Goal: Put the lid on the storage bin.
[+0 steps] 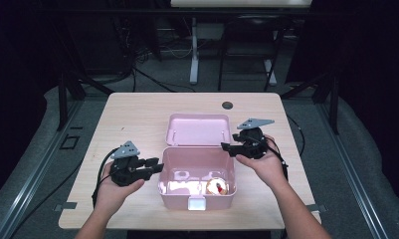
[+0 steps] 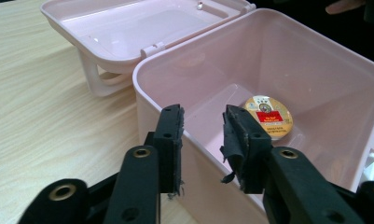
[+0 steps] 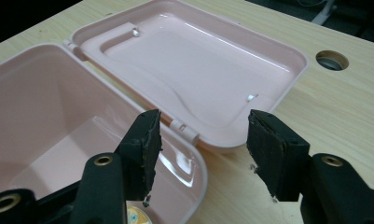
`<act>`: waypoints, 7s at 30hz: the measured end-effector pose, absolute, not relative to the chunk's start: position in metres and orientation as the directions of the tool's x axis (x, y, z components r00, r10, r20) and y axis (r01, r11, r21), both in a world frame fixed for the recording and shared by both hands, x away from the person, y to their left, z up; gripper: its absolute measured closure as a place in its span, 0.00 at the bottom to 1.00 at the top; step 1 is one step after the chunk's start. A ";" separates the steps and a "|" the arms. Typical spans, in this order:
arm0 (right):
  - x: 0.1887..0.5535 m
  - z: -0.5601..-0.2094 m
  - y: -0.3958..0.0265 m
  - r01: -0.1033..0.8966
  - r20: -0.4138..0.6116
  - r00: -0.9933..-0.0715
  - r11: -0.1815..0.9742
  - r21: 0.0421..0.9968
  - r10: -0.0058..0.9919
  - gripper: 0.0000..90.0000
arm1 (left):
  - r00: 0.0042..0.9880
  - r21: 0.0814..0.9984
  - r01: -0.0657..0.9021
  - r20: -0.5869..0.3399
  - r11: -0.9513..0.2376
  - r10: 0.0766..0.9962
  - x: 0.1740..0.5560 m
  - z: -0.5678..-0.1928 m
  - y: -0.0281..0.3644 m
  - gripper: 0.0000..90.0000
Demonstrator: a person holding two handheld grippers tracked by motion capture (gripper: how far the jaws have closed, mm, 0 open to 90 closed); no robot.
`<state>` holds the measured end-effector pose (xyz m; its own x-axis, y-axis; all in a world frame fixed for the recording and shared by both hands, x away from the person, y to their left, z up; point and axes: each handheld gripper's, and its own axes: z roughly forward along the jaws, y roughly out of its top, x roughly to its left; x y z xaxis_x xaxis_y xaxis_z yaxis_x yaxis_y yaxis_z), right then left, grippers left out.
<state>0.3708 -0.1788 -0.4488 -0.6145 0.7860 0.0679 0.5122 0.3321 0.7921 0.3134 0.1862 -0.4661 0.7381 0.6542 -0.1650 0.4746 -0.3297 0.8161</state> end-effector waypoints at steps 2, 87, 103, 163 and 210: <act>0.375 -0.448 -0.178 0.514 0.054 -0.606 0.339 0.788 0.794 0.49 | 0.740 0.813 0.476 -0.166 -0.334 0.651 0.314 -0.466 0.186 0.78; 0.485 -0.487 -0.161 0.761 0.150 -0.237 0.088 0.643 0.960 0.87 | 0.736 0.801 0.483 -0.153 -0.353 0.660 0.311 -0.472 0.181 0.91; 0.484 -0.481 -0.160 0.766 0.181 -0.198 0.037 0.641 0.963 0.90 | 0.737 0.803 0.479 -0.147 -0.356 0.660 0.311 -0.472 0.181 0.91; 0.426 -0.409 -0.164 0.553 0.122 -0.286 0.060 0.831 0.950 0.96 | 0.730 0.803 0.484 -0.152 -0.347 0.667 0.311 -0.472 0.181 0.91; 0.343 -0.401 -0.173 0.353 0.035 -0.394 0.116 0.928 0.918 0.97 | 0.724 0.803 0.489 -0.156 -0.341 0.672 0.310 -0.472 0.180 0.91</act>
